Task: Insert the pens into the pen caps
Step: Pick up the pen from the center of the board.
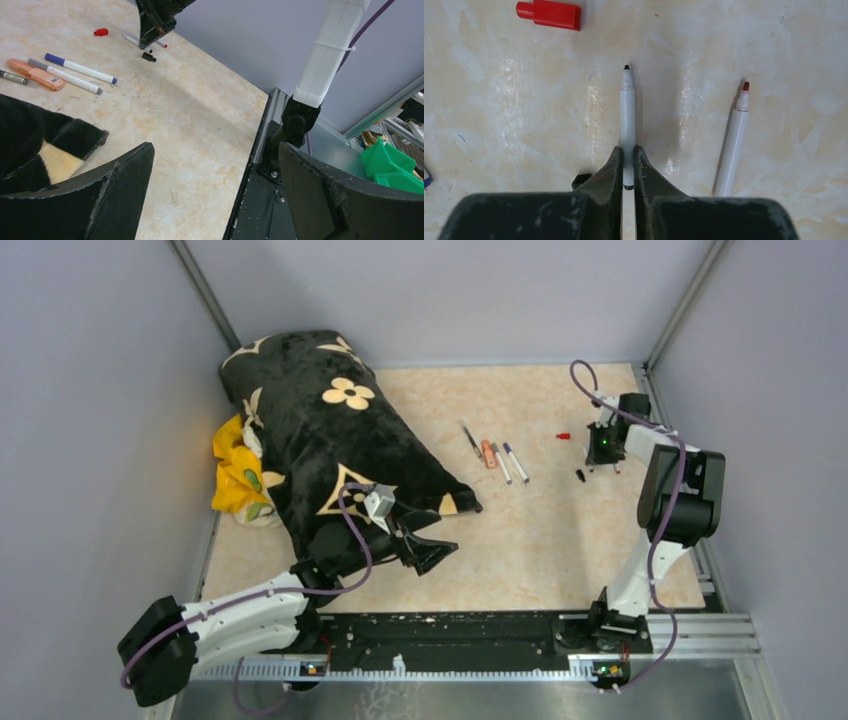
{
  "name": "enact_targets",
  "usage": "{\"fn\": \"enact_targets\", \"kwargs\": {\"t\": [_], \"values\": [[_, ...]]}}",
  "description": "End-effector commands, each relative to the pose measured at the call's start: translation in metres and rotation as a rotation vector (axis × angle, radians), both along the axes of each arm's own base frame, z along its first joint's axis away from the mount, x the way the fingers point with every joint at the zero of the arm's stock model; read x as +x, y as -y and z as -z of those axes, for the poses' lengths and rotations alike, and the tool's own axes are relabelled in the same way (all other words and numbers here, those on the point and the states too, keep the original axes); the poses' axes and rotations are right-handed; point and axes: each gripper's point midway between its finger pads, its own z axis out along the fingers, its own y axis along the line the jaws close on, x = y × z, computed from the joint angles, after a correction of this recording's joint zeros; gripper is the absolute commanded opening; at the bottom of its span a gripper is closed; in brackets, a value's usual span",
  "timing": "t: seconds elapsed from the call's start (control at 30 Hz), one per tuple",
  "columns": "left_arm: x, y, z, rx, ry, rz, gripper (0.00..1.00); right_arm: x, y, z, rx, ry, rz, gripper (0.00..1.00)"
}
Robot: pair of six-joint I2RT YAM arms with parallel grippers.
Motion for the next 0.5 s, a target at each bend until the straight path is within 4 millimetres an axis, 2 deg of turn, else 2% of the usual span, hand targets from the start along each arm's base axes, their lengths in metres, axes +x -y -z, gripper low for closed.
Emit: {"fn": "enact_targets", "kwargs": {"t": [0.0, 0.13, 0.23, 0.33, 0.47], "values": [[-0.010, 0.001, -0.011, -0.071, -0.002, 0.050, 0.99, -0.002, -0.001, -0.021, 0.033, 0.047, -0.027, 0.00], [-0.016, 0.006, -0.015, -0.109, -0.020, 0.097, 0.98, -0.006, -0.009, -0.065, 0.061, 0.193, -0.081, 0.00], [-0.019, 0.010, -0.019, -0.137, -0.026, 0.126, 0.98, -0.014, -0.022, -0.097, 0.107, 0.299, -0.172, 0.00], [-0.022, 0.014, -0.024, -0.158, -0.033, 0.156, 0.97, -0.029, -0.046, -0.126, 0.212, 0.395, -0.303, 0.00], [-0.025, 0.018, -0.035, -0.195, 0.001, 0.188, 0.96, -0.061, -0.100, -0.171, 0.460, 0.503, -0.543, 0.00]]}}
